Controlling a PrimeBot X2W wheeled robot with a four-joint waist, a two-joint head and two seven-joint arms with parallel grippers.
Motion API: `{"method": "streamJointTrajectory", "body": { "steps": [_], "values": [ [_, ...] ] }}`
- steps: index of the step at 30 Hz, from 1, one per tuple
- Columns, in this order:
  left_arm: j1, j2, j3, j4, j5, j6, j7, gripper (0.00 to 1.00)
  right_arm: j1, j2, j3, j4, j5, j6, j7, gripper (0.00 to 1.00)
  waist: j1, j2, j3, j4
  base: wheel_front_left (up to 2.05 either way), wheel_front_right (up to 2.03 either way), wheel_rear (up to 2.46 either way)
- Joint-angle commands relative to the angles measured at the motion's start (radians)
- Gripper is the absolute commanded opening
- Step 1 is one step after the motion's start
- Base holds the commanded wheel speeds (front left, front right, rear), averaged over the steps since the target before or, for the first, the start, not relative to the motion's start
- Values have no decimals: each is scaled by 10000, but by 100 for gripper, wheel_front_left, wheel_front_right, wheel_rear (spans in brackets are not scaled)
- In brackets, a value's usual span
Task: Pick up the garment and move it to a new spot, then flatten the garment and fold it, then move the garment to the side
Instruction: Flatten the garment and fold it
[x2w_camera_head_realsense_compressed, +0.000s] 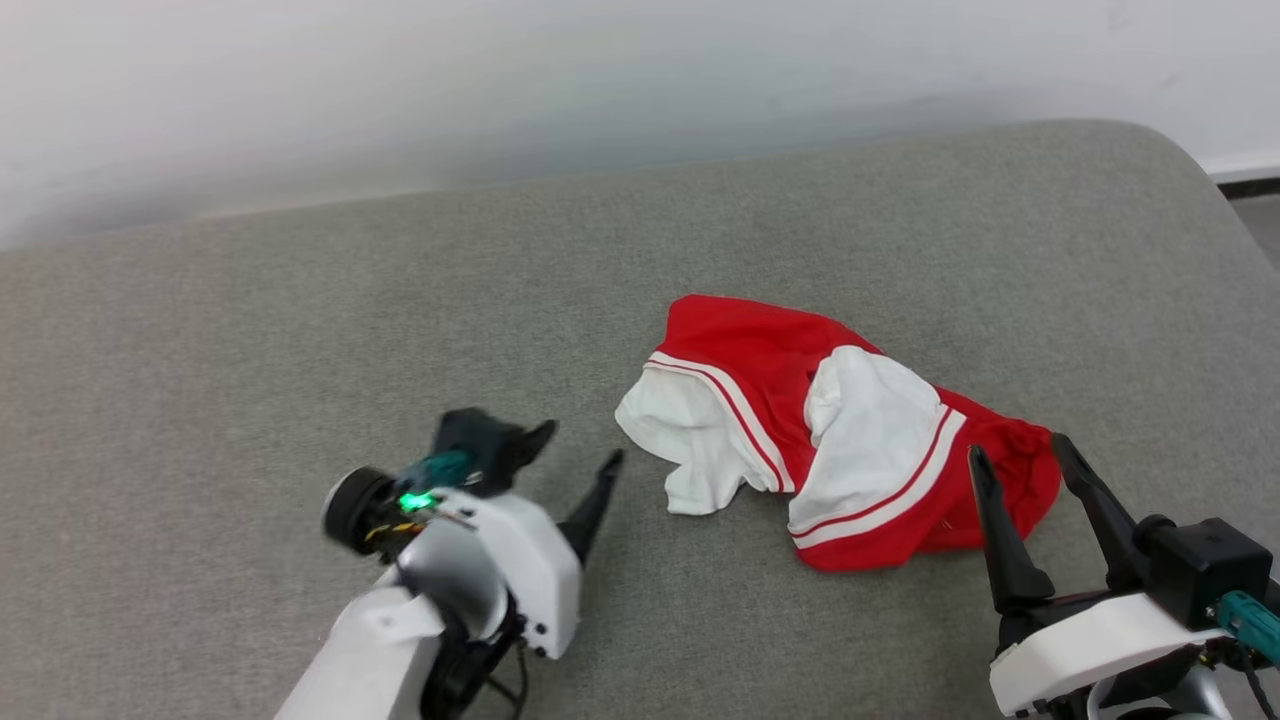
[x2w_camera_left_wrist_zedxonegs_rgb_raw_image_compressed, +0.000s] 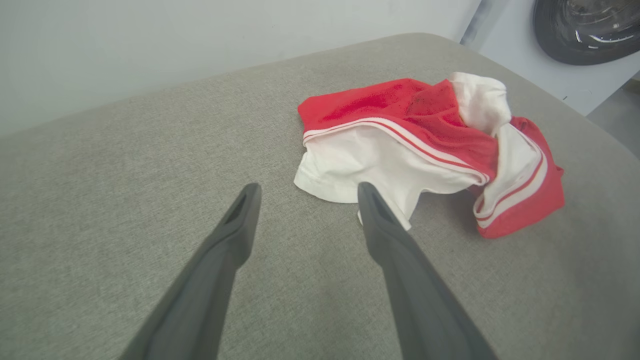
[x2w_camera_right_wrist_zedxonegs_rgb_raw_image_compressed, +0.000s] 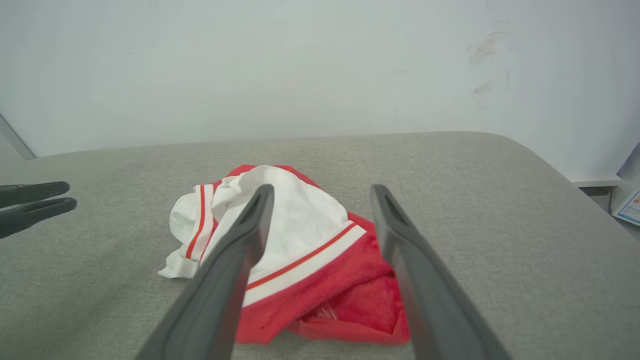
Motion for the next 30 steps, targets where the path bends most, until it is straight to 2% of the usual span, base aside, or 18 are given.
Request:
{"method": "streamJointTrajectory", "body": {
  "steps": [1, 9, 16, 17, 21, 24, 25, 26, 27, 30],
  "values": [
    [-324, 135, -356, -60, -172, -17, 318, 100, 71, 22, 16, -69, 56, -3, -21, 100, 1, -1, 192, -175, 0, 0, 0],
    [-2401, 1005, -3034, 432, -1406, -22, 2177, 100, -349, 23, 99, -61, 314, -3, -188, 100, 1, -1, 1068, -722, 0, 0, 0],
    [-3787, 1554, -4986, 1359, -2419, -23, 3104, 100, -658, 24, 114, 352, 600, -3, -541, 100, 1, -1, 1555, -1012, 0, 0, 0],
    [-3787, 1554, -4986, 1359, -2419, -23, 3104, 100, -658, 24, 114, 352, 600, -3, -541, 100, 1, -1, 1555, -1012, 0, 0, 0],
    [-4420, 1900, -6431, 2092, -3146, -22, 3894, 100, -799, 23, 86, 622, 703, -3, -724, 100, 1, -1, 1633, -1076, 0, 0, 0],
    [-4625, 2035, -6957, 2339, -3407, -23, 4151, 100, -868, 23, 74, 692, 720, -3, -793, 100, 1, -1, 1651, -1083, 0, 0, 0],
    [-4760, 2082, -7186, 2451, -3514, -23, 4217, 48, -902, 23, 78, 719, 738, -3, -816, 100, 1, -1, 1663, -1084, 0, 0, 0],
    [-4879, 2118, -7375, 2547, -3590, -10, 4198, 17, -926, 23, 85, 754, 744, -3, -839, 100, 1, -1, 1669, -1084, 0, 0, 0],
    [-5013, 2149, -7502, 2666, -3651, -7, 4120, 0, -939, 23, 87, 779, 749, -2, -862, 100, 1, -1, 1670, -1081, 0, 0, 0],
    [-5364, 2062, -7611, 2995, -3788, -6, 3580, 0, -967, 23, 81, 852, 798, -3, -902, 100, 1, -1, 1651, -1062, 0, 0, 0]
  ]
}}
